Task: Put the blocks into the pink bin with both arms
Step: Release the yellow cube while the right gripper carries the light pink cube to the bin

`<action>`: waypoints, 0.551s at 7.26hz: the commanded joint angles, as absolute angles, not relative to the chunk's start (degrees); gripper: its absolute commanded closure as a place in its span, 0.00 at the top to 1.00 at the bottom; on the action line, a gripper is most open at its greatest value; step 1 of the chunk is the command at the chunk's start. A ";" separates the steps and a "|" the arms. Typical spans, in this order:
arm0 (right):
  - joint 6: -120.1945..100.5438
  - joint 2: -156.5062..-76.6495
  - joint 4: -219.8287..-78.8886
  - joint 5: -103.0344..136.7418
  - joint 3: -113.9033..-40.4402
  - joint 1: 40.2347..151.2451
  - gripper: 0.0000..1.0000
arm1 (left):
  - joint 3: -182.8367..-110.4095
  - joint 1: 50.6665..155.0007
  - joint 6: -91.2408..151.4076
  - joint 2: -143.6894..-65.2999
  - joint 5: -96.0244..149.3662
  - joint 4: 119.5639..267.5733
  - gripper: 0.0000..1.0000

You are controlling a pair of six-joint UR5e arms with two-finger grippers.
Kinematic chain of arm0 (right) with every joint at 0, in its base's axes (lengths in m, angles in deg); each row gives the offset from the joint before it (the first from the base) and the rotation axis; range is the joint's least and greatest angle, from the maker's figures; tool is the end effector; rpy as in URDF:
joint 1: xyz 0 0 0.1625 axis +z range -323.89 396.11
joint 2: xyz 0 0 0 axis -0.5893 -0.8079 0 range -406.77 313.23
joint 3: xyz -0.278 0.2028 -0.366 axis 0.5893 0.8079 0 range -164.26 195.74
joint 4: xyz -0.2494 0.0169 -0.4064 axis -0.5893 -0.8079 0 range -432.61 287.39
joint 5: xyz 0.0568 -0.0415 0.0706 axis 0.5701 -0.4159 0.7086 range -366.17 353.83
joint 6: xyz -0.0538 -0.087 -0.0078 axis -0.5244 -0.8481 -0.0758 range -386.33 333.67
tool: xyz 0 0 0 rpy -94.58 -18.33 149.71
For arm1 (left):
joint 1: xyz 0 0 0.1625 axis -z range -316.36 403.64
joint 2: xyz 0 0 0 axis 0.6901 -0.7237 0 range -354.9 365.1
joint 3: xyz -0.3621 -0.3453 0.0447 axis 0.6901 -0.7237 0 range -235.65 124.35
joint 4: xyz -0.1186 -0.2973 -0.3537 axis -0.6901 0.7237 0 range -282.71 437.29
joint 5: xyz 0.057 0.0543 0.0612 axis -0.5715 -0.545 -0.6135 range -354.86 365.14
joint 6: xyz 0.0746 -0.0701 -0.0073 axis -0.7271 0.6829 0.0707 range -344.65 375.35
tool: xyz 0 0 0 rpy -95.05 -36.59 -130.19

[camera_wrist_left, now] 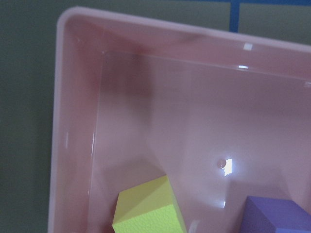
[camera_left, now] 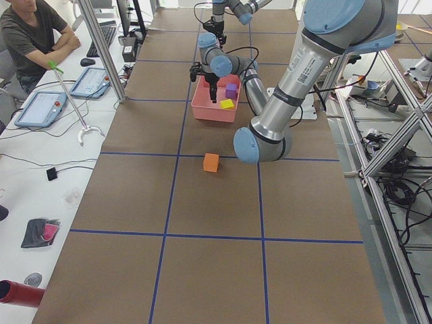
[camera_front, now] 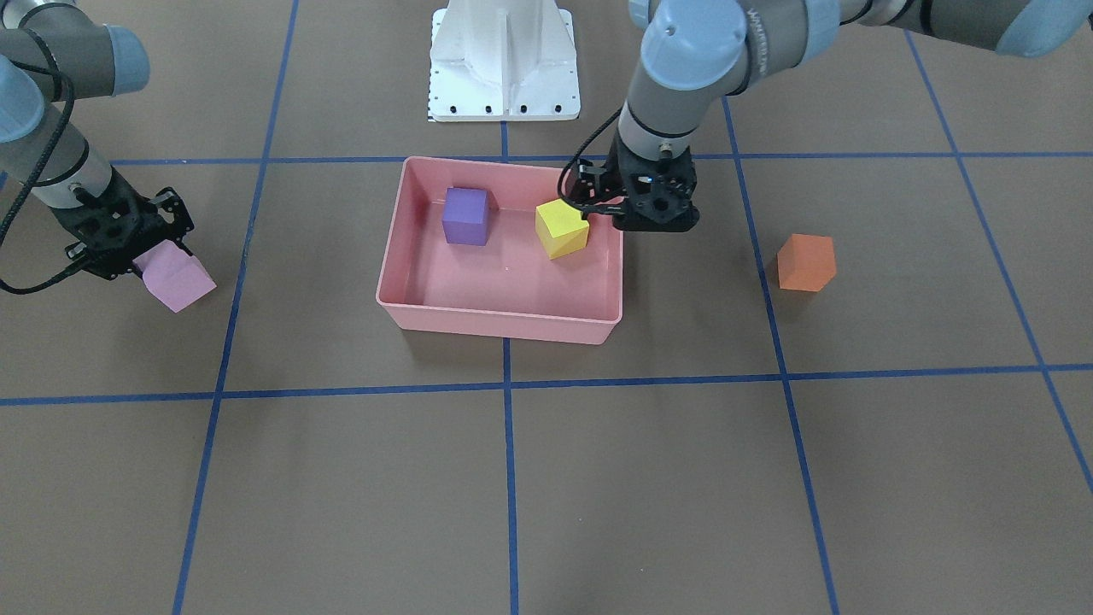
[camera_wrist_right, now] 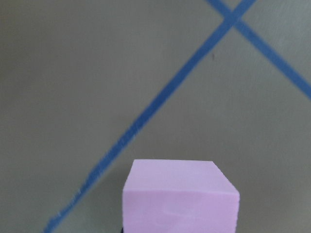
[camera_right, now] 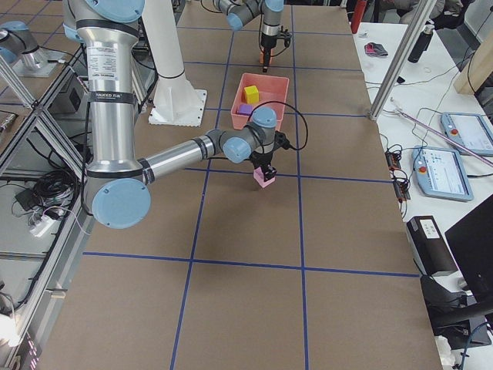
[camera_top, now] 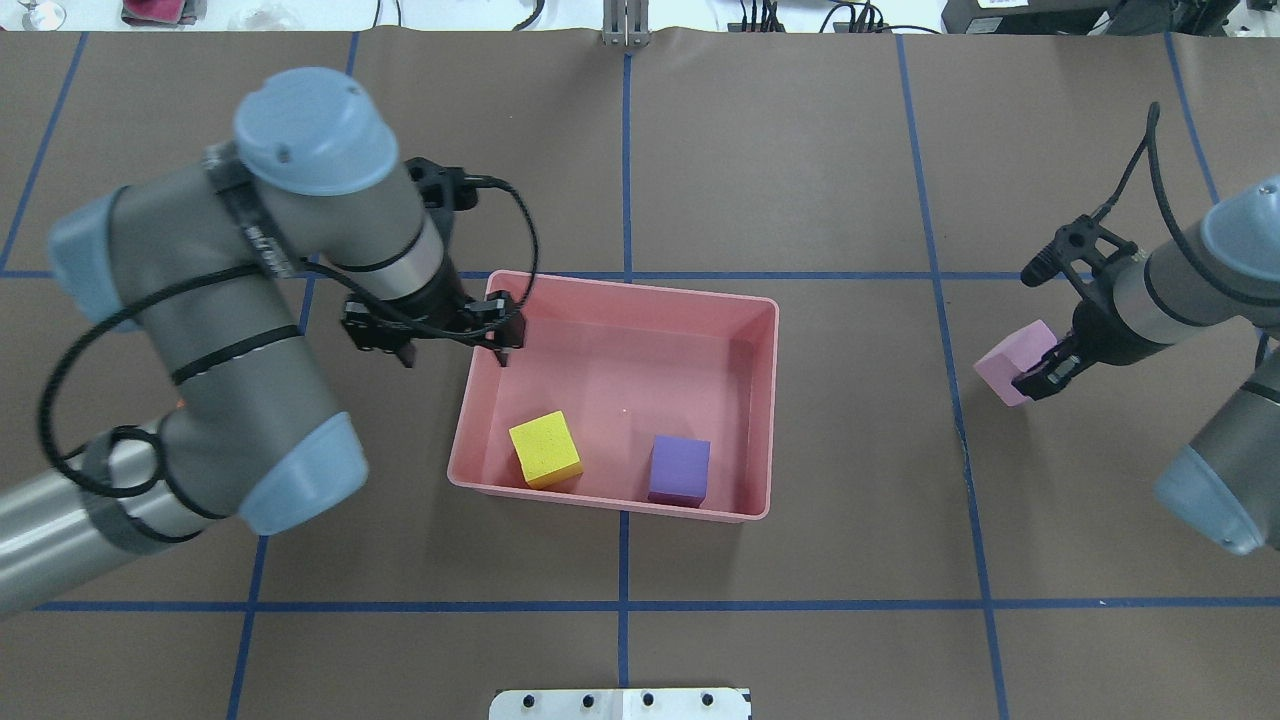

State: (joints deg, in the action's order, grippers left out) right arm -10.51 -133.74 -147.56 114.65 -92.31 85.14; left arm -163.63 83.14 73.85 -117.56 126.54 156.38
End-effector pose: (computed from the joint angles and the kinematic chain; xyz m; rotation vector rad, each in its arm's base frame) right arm -0.3235 -0.4958 0.5118 0.2981 -0.7603 -0.5840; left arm 0.4849 -0.5033 0.2350 -0.0356 0.8541 0.0589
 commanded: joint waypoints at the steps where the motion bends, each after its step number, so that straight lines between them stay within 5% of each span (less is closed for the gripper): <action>1: 7.43 -125.29 -148.46 114.15 -92.90 84.63 0.00 | -169.73 90.70 59.20 -104.02 126.69 156.83 0.99; 4: 19.17 -104.49 -170.63 110.49 -93.07 78.77 0.00 | -168.77 99.08 42.37 -95.47 126.86 157.18 0.99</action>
State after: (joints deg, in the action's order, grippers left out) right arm 14.53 -113.16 -161.38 112.93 -93.03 81.83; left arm -169.00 96.13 48.34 -98.71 126.73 157.05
